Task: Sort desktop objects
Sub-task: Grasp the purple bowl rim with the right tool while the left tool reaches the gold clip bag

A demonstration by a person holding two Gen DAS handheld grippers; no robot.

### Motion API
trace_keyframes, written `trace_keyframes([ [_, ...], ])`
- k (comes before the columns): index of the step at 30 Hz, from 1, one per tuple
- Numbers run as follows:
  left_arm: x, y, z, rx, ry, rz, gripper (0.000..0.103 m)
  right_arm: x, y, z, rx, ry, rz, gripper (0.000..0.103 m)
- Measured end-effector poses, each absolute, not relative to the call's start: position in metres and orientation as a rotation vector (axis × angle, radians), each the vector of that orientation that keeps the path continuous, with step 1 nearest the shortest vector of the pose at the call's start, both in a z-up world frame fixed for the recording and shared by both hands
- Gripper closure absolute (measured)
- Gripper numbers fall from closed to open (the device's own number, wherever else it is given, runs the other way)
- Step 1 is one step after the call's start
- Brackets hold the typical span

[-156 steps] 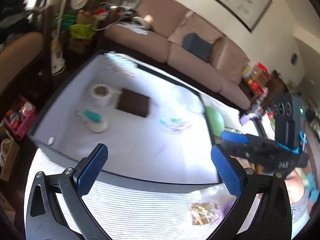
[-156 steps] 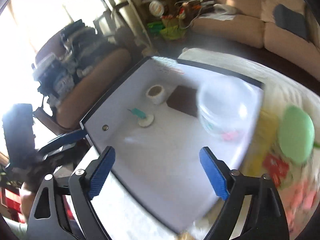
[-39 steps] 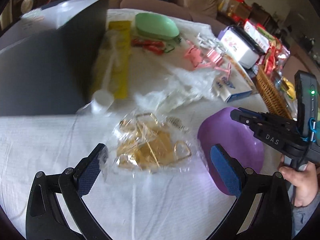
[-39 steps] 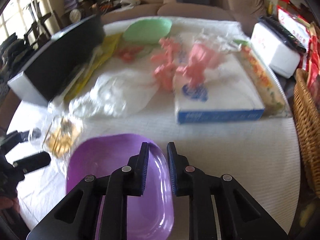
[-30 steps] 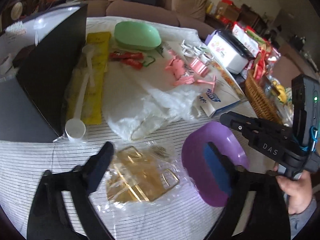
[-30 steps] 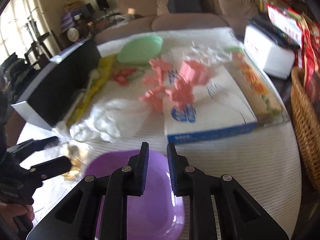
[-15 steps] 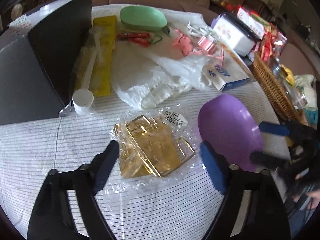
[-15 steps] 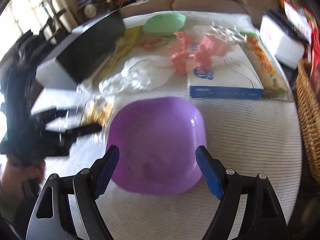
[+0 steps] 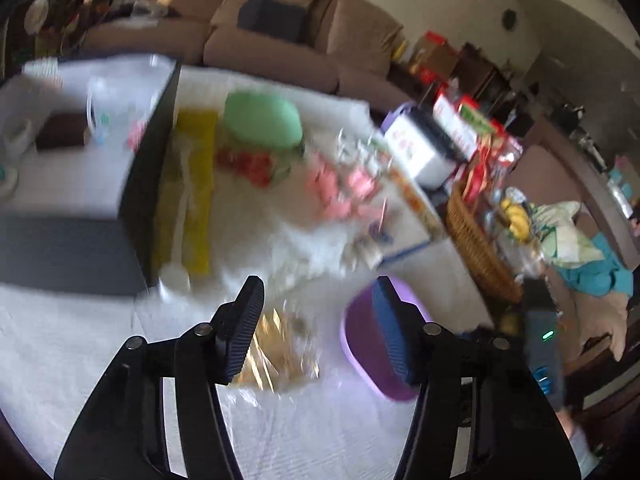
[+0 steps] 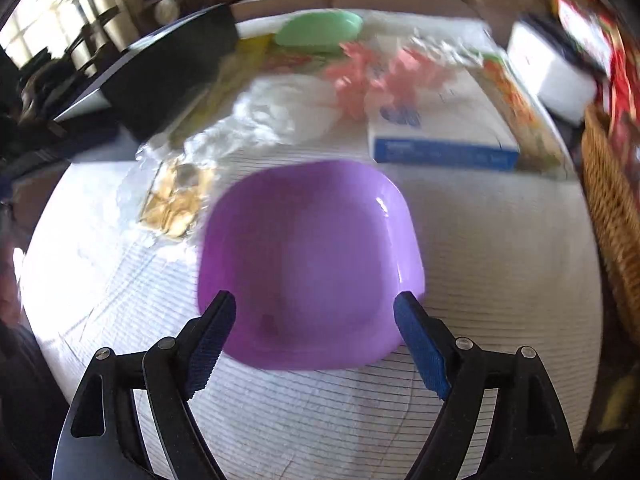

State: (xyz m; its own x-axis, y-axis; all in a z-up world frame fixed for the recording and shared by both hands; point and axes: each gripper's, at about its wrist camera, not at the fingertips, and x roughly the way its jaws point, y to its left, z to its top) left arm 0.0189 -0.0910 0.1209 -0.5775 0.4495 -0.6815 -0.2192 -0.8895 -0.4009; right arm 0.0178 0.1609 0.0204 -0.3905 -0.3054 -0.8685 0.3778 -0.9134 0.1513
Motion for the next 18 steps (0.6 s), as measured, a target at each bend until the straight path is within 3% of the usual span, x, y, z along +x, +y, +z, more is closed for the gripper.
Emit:
trace_keyframes([
  [4, 0.009, -0.091, 0.131, -1.239, -0.291, 2.494, 0.042, 0.011, 0.171, 0.023, 1.456, -0.001, -2.333, 0.019],
  [6, 0.020, -0.088, 0.117, -1.307, -0.206, 2.516, 0.015, 0.015, 0.172, 0.032, 1.407, -0.018, -2.342, 0.019],
  [8, 0.029, -0.081, 0.092, -1.380, -0.173, 2.491, 0.013, 0.017, 0.169, 0.043, 1.346, 0.004, -2.355, 0.019],
  [12, 0.033, -0.063, 0.041, -1.489, -0.123, 2.495, 0.015, 0.010, 0.173, 0.047, 1.345, -0.058, -2.359, 0.019],
  [13, 0.035, -0.062, 0.034, -1.490, -0.115, 2.502, 0.019, 0.009, 0.175, 0.046, 1.353, -0.092, -2.349, 0.019],
  [16, 0.039, -0.062, 0.028, -1.466, -0.169, 2.487, 0.046, 0.010, 0.177, 0.043, 1.372, -0.092, -2.345, 0.019],
  [18, 0.039, -0.064, 0.035, -1.460, -0.195, 2.466, 0.050, 0.011, 0.177, 0.044, 1.368, -0.082, -2.346, 0.019],
])
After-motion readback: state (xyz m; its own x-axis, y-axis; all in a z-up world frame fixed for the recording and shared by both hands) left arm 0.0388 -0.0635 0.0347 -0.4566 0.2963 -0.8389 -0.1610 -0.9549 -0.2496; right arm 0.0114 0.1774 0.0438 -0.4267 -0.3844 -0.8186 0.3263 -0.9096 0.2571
